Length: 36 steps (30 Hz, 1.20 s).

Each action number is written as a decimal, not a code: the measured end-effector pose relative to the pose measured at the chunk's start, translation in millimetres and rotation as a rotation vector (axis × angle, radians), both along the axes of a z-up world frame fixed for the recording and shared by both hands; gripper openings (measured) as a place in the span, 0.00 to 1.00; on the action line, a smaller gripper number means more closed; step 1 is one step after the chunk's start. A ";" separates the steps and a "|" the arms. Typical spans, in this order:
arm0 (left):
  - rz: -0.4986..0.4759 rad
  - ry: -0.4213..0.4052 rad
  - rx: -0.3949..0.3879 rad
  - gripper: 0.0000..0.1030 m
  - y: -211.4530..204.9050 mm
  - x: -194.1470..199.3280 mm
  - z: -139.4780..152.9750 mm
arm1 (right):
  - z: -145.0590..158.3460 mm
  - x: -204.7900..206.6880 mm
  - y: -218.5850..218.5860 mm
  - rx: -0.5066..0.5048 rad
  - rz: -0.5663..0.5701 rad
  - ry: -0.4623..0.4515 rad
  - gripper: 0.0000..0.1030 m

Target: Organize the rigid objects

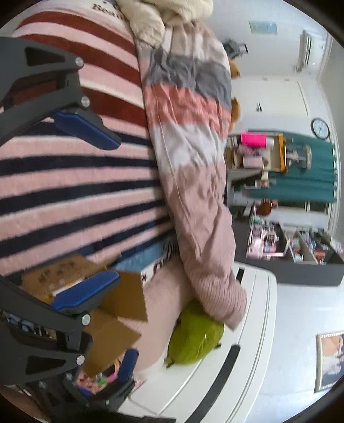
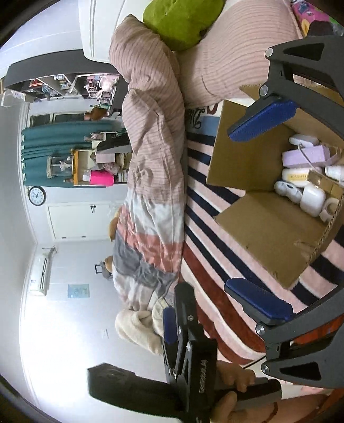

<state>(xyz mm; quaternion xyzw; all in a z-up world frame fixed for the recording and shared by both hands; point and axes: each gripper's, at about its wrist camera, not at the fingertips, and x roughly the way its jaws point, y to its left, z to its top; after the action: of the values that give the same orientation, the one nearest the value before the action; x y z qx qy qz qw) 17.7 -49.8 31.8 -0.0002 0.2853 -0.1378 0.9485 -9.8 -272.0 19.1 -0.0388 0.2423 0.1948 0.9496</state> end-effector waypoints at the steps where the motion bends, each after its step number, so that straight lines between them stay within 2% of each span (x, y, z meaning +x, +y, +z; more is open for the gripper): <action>1: 0.013 0.003 -0.002 0.89 4.4 -0.5 -2.0 | -1.7 -0.4 0.5 -0.004 -0.002 0.006 1.00; 8: 0.065 0.016 0.000 0.89 17.0 -3.7 -10.0 | -6.4 -1.5 3.9 -0.021 -0.007 0.019 1.00; 36: 0.077 -0.004 0.014 0.89 16.8 -12.7 -3.6 | -8.5 -2.3 2.8 -0.019 -0.014 0.026 1.00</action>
<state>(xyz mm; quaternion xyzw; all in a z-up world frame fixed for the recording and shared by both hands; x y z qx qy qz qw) 5.1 -32.9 28.3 -0.0045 0.2843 -0.0990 0.9536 -12.0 -269.2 10.6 -0.0436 0.2566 0.1864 0.9474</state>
